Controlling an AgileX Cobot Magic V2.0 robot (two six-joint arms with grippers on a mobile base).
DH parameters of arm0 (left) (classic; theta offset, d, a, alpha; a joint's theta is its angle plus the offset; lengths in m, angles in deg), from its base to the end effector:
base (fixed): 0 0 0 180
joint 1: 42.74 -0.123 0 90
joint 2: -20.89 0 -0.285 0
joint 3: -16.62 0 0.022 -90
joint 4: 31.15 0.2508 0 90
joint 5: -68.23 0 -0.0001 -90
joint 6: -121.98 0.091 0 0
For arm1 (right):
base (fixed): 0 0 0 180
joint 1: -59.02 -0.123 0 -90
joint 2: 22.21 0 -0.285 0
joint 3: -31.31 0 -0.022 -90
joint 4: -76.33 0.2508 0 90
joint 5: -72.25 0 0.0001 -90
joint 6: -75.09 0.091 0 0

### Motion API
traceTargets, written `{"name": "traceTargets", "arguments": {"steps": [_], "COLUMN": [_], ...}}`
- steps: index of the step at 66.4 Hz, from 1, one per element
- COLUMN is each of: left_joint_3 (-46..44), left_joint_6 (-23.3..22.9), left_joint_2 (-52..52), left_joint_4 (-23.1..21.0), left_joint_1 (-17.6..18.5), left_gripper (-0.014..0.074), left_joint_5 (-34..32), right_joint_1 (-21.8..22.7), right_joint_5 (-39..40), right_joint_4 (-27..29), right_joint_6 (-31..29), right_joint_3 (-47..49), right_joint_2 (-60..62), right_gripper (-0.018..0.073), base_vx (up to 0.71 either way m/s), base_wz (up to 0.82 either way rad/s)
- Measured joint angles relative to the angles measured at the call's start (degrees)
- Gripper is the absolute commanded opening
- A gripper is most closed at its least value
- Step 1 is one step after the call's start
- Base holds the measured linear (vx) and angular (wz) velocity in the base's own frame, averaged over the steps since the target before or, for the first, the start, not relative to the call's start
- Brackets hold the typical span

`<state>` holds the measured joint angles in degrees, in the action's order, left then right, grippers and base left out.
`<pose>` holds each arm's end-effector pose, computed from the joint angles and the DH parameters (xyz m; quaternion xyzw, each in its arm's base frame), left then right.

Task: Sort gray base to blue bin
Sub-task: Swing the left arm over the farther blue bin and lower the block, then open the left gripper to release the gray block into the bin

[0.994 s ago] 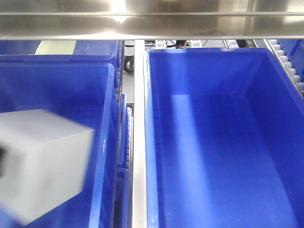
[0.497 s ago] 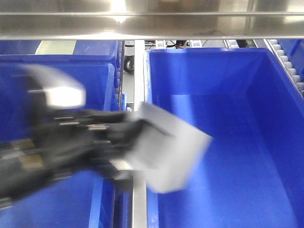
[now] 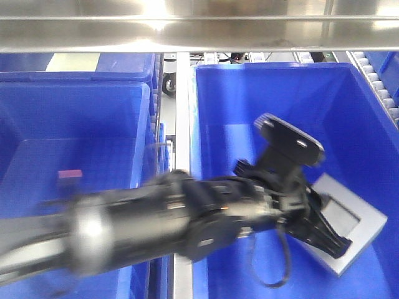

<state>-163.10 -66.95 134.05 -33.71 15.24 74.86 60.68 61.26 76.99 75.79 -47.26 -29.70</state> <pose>0.2274 -0.3645 0.2598 0.3432 0.7954 -0.2864 0.4093 0.0564 -0.0014 0.1881 0.0189 0.7490 -0.0010 0.6623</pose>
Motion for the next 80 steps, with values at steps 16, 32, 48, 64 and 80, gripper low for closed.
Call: {"name": "traceTargets", "arguments": {"steps": [16, 32, 48, 64, 80], "left_joint_3": [-2.99, -3.28, -3.49, -3.49, -0.91], "left_joint_6": [0.00, 0.00, 0.00, 0.00, 0.00], "left_joint_2": [6.74, 9.01, 8.96, 6.44, -0.96], "left_joint_4": [0.00, 0.00, -0.04, -0.18, 1.75], "left_joint_1": [0.00, 0.00, 0.00, 0.00, 0.68], "left_gripper": [0.0120, 0.0267, 0.0382, 0.0316, -0.0010], "left_joint_5": [3.93, 4.84, 4.00, 8.20, 11.14], "right_joint_1": [0.00, 0.00, 0.00, 0.00, 0.00], "right_joint_5": [0.00, 0.00, 0.00, 0.00, 0.00], "right_joint_4": [0.00, 0.00, 0.00, 0.00, 0.00], "right_joint_6": [0.00, 0.00, 0.00, 0.00, 0.00], "right_joint_3": [0.00, 0.00, 0.00, 0.00, 0.00], "right_joint_2": [0.00, 0.00, 0.00, 0.00, 0.00], "right_gripper": [-0.0005, -0.0005, -0.0005, -0.0005, -0.0005], "base_vx": [0.00, 0.00, 0.00, 0.00, 0.00], "base_wz": [0.00, 0.00, 0.00, 0.00, 0.00]}}
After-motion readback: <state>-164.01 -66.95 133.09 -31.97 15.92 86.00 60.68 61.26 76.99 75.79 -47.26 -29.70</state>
